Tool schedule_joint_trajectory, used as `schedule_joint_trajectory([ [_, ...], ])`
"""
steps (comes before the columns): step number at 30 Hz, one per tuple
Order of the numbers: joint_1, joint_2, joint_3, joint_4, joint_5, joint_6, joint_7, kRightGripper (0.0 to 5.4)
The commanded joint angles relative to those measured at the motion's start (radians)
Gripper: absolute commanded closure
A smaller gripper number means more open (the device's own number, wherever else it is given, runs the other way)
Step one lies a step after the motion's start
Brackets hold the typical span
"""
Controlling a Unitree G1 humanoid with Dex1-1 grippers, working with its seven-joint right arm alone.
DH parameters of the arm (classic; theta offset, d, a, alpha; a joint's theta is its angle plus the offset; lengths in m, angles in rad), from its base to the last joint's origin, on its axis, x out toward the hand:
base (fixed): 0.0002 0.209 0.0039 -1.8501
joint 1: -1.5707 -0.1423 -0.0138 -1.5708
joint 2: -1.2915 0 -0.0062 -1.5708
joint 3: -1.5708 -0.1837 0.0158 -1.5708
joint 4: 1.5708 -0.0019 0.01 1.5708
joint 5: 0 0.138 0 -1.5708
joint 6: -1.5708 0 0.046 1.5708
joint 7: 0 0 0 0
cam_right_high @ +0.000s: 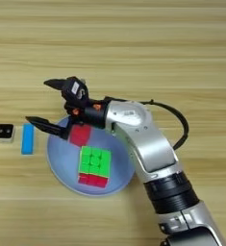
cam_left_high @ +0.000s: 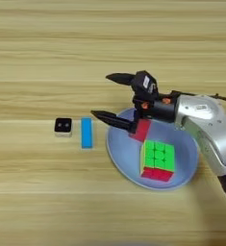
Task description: Move the objects on the table
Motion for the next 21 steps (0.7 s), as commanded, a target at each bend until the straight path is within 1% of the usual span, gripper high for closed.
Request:
schedule_joint_trajectory([
  [1, -0.092, 0.027, 0.004, -0.012, -0.048, -0.021, -0.060, 0.06],
  [2, -0.095, 0.040, 0.011, -0.003, -0.063, -0.038, -0.071, 0.06],
  [5, -0.115, 0.086, 0.053, 0.017, -0.096, -0.037, -0.086, 0.06],
  [8, -0.126, 0.103, 0.087, 0.035, -0.128, -0.044, -0.083, 0.06],
  [11, -0.143, 0.124, 0.107, 0.071, -0.165, -0.040, -0.103, 0.06],
  [16, -0.190, 0.163, 0.129, 0.133, -0.211, 0.043, -0.127, 0.06],
  [18, -0.214, 0.187, 0.127, 0.173, -0.218, 0.080, -0.140, 0.06],
  [20, -0.244, 0.214, 0.123, 0.227, -0.208, 0.128, -0.137, 0.06],
  [21, -0.256, 0.223, 0.122, 0.247, -0.205, 0.138, -0.132, 0.06],
])
